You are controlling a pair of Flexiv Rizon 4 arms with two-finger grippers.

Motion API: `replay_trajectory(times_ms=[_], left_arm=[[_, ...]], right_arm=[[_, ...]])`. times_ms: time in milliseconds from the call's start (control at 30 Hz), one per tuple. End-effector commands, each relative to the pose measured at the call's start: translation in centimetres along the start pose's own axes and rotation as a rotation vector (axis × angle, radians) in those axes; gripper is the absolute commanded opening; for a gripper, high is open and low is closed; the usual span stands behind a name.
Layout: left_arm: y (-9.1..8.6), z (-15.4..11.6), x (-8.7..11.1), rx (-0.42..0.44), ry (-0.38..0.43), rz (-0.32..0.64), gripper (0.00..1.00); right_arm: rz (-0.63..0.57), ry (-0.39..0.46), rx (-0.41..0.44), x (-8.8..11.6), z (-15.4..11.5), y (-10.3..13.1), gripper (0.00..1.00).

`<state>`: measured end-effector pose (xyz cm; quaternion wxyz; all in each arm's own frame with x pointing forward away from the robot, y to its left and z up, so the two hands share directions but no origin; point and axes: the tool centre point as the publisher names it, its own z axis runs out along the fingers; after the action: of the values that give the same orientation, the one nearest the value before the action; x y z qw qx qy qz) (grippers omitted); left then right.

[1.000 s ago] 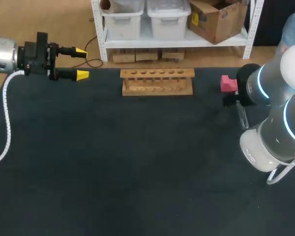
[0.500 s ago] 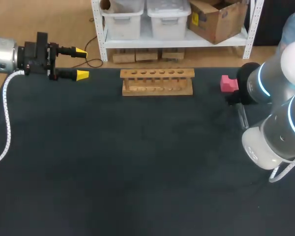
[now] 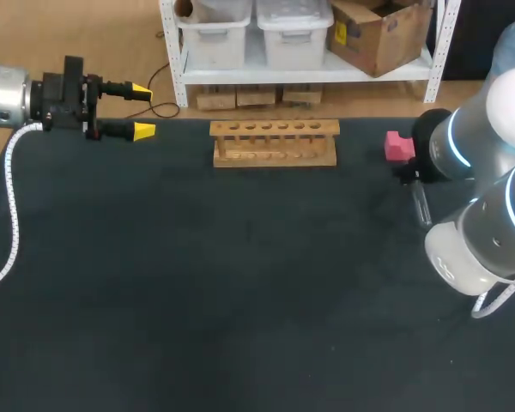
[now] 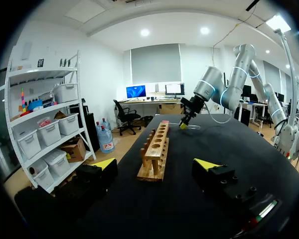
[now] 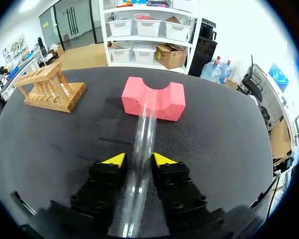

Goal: Grasp the test tube, adjust it, and insert it.

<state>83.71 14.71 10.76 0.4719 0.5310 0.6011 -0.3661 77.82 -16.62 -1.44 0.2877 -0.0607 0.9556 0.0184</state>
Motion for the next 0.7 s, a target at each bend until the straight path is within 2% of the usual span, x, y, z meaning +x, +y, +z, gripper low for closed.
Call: replay_trajectory(times_ms=[33,100,700], left_arm=[[0.05,-0.01,0.08,0.001,-0.001,0.001,1.00],[0.05,-0.01,0.08,0.001,-0.001,0.001,1.00],[0.05,-0.01,0.08,0.001,-0.001,0.001,1.00]], right_arm=[[-0.001,0.003,0.007,-0.03,-0.28,0.10,0.08],[-0.002,0.004,0.009,-0.04,-0.38,0.11,0.00],[0.053,0.063,0.039,0.44,-0.61,0.09,0.00]])
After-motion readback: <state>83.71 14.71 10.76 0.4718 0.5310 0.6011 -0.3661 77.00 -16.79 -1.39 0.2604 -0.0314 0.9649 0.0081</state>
